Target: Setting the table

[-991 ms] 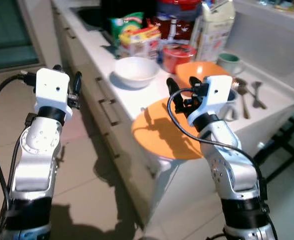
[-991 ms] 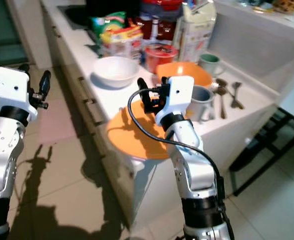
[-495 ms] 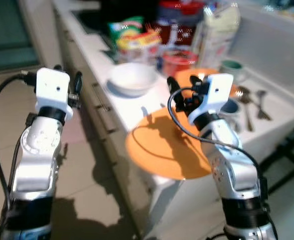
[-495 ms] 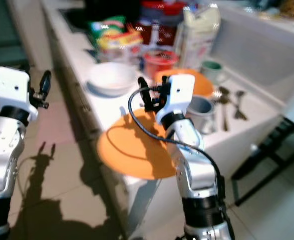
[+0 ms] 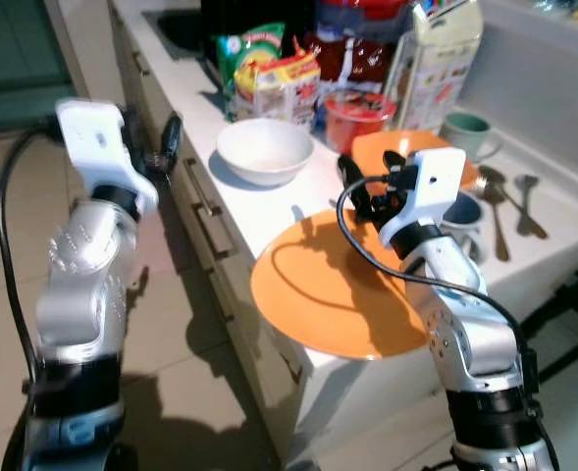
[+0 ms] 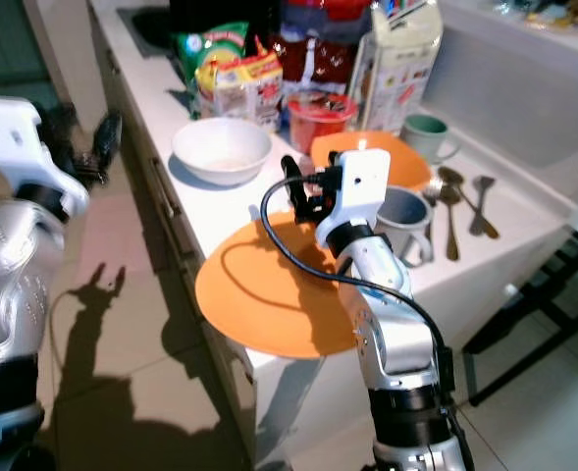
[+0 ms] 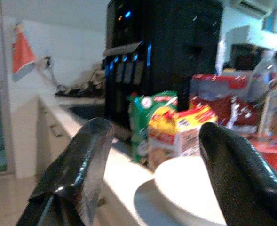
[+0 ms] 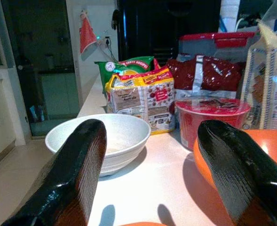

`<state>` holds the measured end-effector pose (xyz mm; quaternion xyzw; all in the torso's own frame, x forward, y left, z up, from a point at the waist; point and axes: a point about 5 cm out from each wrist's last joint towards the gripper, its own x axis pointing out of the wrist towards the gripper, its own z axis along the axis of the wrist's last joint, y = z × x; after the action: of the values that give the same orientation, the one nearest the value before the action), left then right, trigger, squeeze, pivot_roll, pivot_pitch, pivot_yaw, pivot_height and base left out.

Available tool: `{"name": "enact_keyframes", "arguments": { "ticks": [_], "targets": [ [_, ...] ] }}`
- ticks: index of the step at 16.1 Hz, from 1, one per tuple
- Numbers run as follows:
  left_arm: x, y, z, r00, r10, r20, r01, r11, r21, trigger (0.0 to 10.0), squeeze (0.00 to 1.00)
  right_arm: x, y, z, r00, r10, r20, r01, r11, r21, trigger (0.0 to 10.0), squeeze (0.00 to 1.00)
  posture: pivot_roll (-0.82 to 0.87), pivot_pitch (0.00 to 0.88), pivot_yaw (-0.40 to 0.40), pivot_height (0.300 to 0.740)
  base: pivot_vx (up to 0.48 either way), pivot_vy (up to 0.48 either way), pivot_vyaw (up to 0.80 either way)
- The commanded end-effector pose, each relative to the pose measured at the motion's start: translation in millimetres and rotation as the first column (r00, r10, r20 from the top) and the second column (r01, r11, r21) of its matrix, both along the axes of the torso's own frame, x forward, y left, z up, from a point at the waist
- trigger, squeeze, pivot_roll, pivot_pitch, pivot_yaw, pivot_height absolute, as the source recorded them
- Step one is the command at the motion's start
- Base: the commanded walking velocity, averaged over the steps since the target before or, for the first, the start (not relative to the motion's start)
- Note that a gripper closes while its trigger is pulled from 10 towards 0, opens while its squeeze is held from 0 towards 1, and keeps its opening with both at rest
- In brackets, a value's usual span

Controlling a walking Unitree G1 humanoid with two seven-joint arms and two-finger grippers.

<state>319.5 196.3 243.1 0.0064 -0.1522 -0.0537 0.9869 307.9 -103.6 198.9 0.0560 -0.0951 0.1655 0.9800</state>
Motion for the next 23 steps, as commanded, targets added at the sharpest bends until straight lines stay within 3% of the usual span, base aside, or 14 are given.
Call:
{"name": "enact_keyframes", "arguments": {
  "ticks": [1,2,4,5,7,9,10,11,13,16,18,19,23],
  "targets": [
    [4.4,-1.2,-4,0.999,-0.024,-0.038,0.023,1.0,-0.019,10.0,1.0,0.4,-0.6,5,1.0,0.002,0.014,-0.002,1.0,-0.02,10.0,0.0,0.06,0.0,-0.045,0.74,0.0,0.0,0.0],
    [14.8,-1.3,-1,0.996,-0.054,-0.071,0.049,0.997,-0.06,10.0,1.0,0.5,-0.6,6,1.0,0.02,0.02,-0.02,0.999,-0.034,10.0,0.0,0.06,0.0,-0.051,0.74,0.0,0.0,0.0],
    [49.3,-14.3,-11,0.944,-0.188,-0.271,0.171,0.982,-0.085,10.0,1.0,-4.5,9.5,9,0.988,0.152,0.028,-0.144,0.974,-0.174,10.0,0.0,0.05,0.0,-0.054,0.74,0.0,0.0,0.0],
    [52.0,-15.4,-12,0.938,-0.196,-0.284,0.177,0.98,-0.094,10.0,1.0,-5.0,10.5,8,0.987,0.162,0.021,-0.155,0.969,-0.192,10.0,0.0,0.05,0.0,-0.054,0.74,0.0,0.0,0.0],
    [74.0,-21.6,-13,0.921,-0.206,-0.33,0.188,0.978,-0.087,10.0,1.0,-9.7,11.9,0,0.981,0.192,-0.031,-0.193,0.943,-0.27,10.0,0.0,0.03,0.0,-0.044,0.74,0.0,0.0,0.0],
    [85.1,-21.0,-11,0.914,-0.186,-0.361,0.154,0.981,-0.117,10.0,0.99,-12.7,9.5,-1,0.981,0.19,-0.045,-0.195,0.94,-0.278,10.0,0.0,0.0,0.0,-0.029,0.74,0.0,0.0,0.0],
    [88.5,-20.8,-11,0.908,-0.19,-0.373,0.147,0.979,-0.141,10.0,0.86,-14.1,8.0,-1,0.981,0.188,-0.052,-0.195,0.939,-0.284,10.0,0.0,0.0,0.0,-0.025,0.74,0.0,0.0,0.0],
    [94.6,-22.0,-12,0.896,-0.204,-0.395,0.143,0.974,-0.178,10.0,0.0,-18.6,2.6,-4,0.982,0.17,-0.078,-0.186,0.935,-0.3,10.0,0.0,-0.02,0.0,-0.013,0.74,0.0,0.0,0.0],
    [97.6,-25.3,-13,0.888,-0.225,-0.4,0.147,0.965,-0.216,10.0,0.0,-21.2,-3.0,-6,0.986,0.137,-0.098,-0.162,0.936,-0.312,10.0,0.0,-0.03,0.0,-0.005,0.74,0.0,0.0,0.0],
    [99.6,-25.1,-19,0.884,-0.182,-0.43,0.101,0.974,-0.204,10.0,0.0,-23.3,-10.2,-6,0.99,0.086,-0.111,-0.118,0.941,-0.317,10.0,0.0,-0.07,0.0,0.015,0.74,0.0,0.0,0.0],
    [100.4,-21.6,-20,0.888,-0.148,-0.434,0.059,0.976,-0.212,10.0,0.0,-26.7,-11.4,-4,0.991,0.076,-0.113,-0.108,0.943,-0.314,10.0,0.0,-0.08,0.0,0.02,0.74,0.0,0.0,0.0],
    [100.6,-23.1,-21,0.883,-0.169,-0.437,0.059,0.965,-0.255,10.0,0.0,-28.3,-12.2,-4,0.99,0.07,-0.119,-0.104,0.944,-0.314,10.0,0.0,-0.09,0.0,0.023,0.74,0.0,0.0,0.0],
    [100.6,-26.6,-29,0.87,-0.14,-0.473,0.018,0.968,-0.252,10.0,0.0,-33.6,-12.2,-2,0.989,0.062,-0.133,-0.102,0.942,-0.321,10.0,0.0,-0.1,0.0,0.03,0.74,0.0,0.0,0.0]
  ]
}}
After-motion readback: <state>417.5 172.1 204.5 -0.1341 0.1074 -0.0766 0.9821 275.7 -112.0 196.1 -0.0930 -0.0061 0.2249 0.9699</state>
